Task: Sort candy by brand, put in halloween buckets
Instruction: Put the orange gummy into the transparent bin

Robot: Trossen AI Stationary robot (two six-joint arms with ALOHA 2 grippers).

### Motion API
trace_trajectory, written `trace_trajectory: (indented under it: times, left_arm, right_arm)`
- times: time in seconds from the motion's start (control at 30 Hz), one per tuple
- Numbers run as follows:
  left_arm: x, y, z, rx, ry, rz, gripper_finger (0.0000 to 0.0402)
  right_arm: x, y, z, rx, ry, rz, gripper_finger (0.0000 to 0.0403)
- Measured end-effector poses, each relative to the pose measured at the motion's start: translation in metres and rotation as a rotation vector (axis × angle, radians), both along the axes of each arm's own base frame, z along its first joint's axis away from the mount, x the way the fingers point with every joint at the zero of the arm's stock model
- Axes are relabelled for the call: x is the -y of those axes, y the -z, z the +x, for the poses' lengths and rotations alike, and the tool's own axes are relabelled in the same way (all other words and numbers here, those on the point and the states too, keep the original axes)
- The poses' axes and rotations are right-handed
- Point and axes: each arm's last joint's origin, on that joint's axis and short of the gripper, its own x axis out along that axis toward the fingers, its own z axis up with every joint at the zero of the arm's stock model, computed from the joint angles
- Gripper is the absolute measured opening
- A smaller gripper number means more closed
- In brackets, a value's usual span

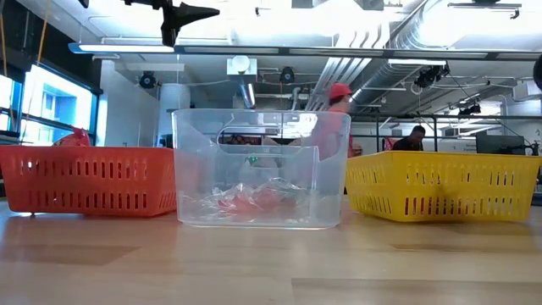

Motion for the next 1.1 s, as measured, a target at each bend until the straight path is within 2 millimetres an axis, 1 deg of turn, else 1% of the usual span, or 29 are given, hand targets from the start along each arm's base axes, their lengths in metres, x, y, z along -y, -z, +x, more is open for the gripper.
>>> trace_trajectory:
  times: [0.13,0.23,0.37,0.5,0.63,0.73,0.8,0.9,1.03,1.1]
  left_arm:
    - [0.0,0.0,0.0,-0.003,0.0,0.014,0.0209]
    - [0.0,0.0,0.0,-0.003,0.0,0.015,0.0209]
    - [0.0,0.0,0.0,-0.003,0.0,0.014,0.0209]
    - [0.0,0.0,0.0,-0.002,0.0,0.014,0.0209]
    - [0.0,0.0,0.0,-0.002,0.0,0.014,0.0209]
    - [0.0,0.0,0.0,-0.003,0.0,0.014,0.0209]
    - [0.0,0.0,0.0,-0.003,0.0,0.014,0.0209]
    - [0.0,0.0,0.0,-0.003,0.0,0.015,0.0209]
    - [0.0,-0.001,0.0,0.002,0.0,0.017,0.0209]
    - [0.0,-0.003,0.0,0.028,0.0,0.022,0.0209]
  right_arm:
    - [-0.001,-0.004,0.007,0.048,0.014,0.008,0.0259]
    - [-0.003,-0.003,0.007,0.076,-0.041,0.025,0.0259]
    - [-0.005,0.005,0.0,0.016,-0.09,-0.004,0.0259]
    - [-0.01,0.014,0.003,-0.001,-0.108,0.033,0.0259]
    - [-0.012,0.024,0.005,-0.024,-0.108,0.026,0.0258]
    - [-0.012,0.025,0.005,-0.039,-0.106,0.025,0.0246]
    - [-0.012,0.025,0.005,-0.04,-0.106,0.024,0.0227]
    - [-0.012,0.026,0.004,-0.041,-0.107,0.022,0.0177]
    - [-0.012,0.025,0.005,-0.025,-0.117,0.029,0.0082]
    - [-0.015,0.019,0.008,0.011,-0.134,0.052,0.0031]
